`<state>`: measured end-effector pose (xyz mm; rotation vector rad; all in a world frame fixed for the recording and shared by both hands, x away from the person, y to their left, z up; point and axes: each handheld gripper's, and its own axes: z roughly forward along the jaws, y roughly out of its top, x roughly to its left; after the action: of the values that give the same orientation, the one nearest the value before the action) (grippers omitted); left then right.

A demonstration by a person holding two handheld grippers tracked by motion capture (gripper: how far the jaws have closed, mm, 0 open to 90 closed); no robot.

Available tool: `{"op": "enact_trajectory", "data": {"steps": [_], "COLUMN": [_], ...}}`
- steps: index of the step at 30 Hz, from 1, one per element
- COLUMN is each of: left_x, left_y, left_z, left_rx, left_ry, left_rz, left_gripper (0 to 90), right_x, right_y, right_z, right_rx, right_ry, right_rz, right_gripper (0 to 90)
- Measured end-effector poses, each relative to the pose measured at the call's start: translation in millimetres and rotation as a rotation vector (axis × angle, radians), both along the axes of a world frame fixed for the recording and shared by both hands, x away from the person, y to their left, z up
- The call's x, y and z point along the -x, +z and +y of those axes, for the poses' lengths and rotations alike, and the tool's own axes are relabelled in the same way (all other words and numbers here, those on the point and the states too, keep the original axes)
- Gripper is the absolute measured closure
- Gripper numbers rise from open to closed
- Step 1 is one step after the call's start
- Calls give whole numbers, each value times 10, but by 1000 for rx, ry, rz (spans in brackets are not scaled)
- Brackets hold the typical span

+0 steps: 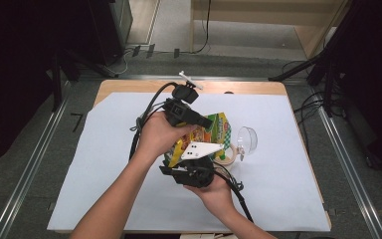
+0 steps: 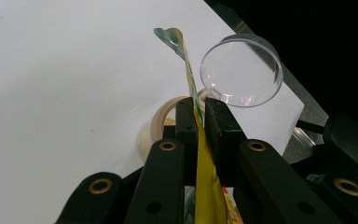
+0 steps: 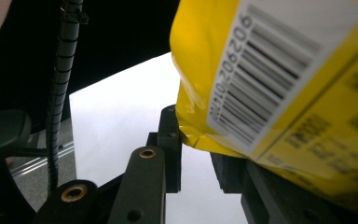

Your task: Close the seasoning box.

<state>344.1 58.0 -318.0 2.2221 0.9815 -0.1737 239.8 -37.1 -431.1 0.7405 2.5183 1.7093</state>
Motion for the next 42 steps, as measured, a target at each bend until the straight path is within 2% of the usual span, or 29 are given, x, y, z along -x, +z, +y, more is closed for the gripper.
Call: {"op": "enact_trajectory", "data": {"steps": [6,19,26,42], "left_x": [7,35,27,33], "left_y": [-8,17,49,18], "left_z": [-18,-52,-49,-32], "left_rx": [-1,-10,-5,-5], "left_ry": [-6,-16,-10,-5], "left_rz": [11,-3,-2,-6], "left_gripper": [843,844,844,844], "right_x": [7,4,7,5], "right_y": [-18,-22,9,-7], "right_z": [4,-5,-9,-2], "right_rx": [-3,4,6,19], "right_ry": [-4,-10,-9,-4], "right_rz": [0,-12,-33,-28], "right_gripper": [769,771,767,768]}}
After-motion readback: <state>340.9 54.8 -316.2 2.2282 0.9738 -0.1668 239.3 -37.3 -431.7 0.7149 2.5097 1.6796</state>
